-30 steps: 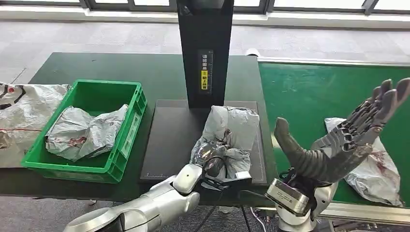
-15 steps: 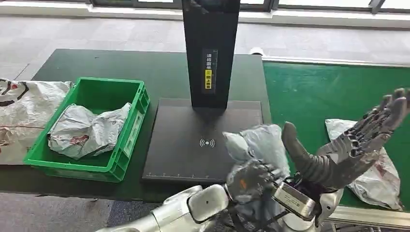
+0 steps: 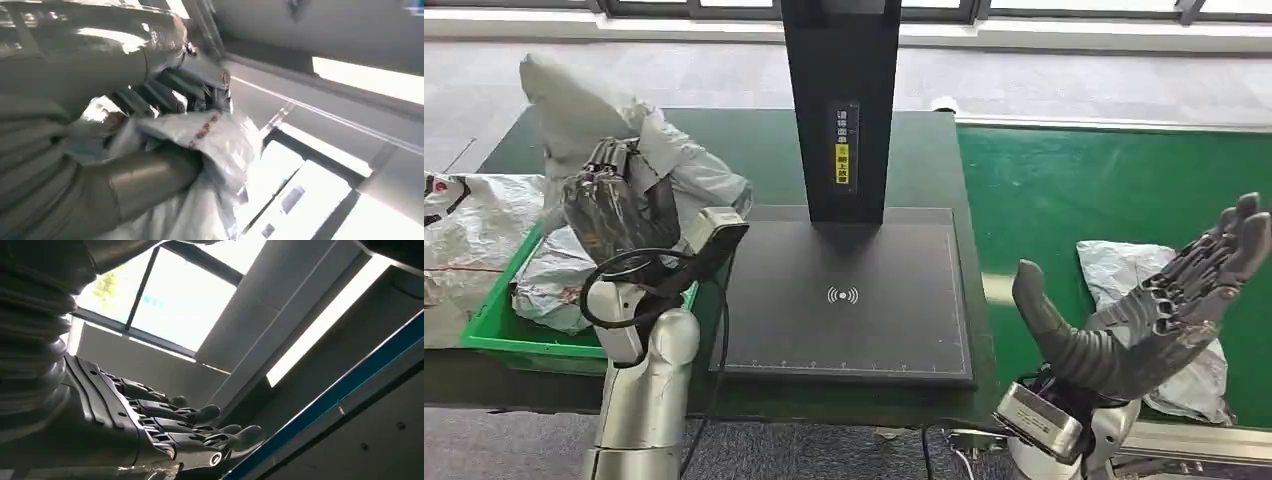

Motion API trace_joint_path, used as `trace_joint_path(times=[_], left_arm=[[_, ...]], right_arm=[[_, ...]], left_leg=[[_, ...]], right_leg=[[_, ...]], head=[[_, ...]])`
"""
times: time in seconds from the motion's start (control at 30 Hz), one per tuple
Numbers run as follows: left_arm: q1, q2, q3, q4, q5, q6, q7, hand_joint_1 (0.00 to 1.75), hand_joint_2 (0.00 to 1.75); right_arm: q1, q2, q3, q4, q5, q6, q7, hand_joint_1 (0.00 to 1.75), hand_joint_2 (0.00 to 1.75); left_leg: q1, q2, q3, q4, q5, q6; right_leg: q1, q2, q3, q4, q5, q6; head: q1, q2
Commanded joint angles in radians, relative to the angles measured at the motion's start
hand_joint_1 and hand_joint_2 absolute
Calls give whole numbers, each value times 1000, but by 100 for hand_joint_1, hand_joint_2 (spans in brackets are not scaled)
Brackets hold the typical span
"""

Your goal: Moved the parcel from conveyor to table for the left to box.

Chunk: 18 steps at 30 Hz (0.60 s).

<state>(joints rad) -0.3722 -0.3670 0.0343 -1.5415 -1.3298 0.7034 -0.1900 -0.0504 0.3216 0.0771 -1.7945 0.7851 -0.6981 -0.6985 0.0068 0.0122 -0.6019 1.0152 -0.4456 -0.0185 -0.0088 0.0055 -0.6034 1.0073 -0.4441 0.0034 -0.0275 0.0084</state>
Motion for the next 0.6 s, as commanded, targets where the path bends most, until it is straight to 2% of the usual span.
trace_joint_path(times=[0.03, 0.33, 0.57, 0.6], left_arm=[[0, 18, 120, -61, 9, -5, -34, 175, 175], [-9, 18, 159, -35, 10, -5, -45, 175, 175], [-69, 18, 320, 50, 9, -5, -90, 175, 175], [-89, 18, 378, 90, 29, -5, -137, 175, 175]], right_arm=[[22, 27, -30, 29, 1, 0, 0, 0, 175], [22, 27, -31, 27, -1, 0, 0, 0, 175], [24, 27, -19, 32, 1, 0, 0, 0, 175], [24, 27, -17, 34, 0, 0, 0, 0, 175]], left_leg=[[1, -4, 0, -1, 0, 0], [0, -6, 1, -2, 0, 1], [0, -5, 1, -1, 0, 0], [0, -6, 2, -3, 0, 1]], right_leg=[[1, -4, 2, -1, -1, 0], [-1, -5, 3, -2, -1, 0], [0, -5, 3, -1, -2, 0], [0, -6, 4, -3, -2, 0]], head=[[0, 0], [0, 0], [0, 0], [0, 0]])
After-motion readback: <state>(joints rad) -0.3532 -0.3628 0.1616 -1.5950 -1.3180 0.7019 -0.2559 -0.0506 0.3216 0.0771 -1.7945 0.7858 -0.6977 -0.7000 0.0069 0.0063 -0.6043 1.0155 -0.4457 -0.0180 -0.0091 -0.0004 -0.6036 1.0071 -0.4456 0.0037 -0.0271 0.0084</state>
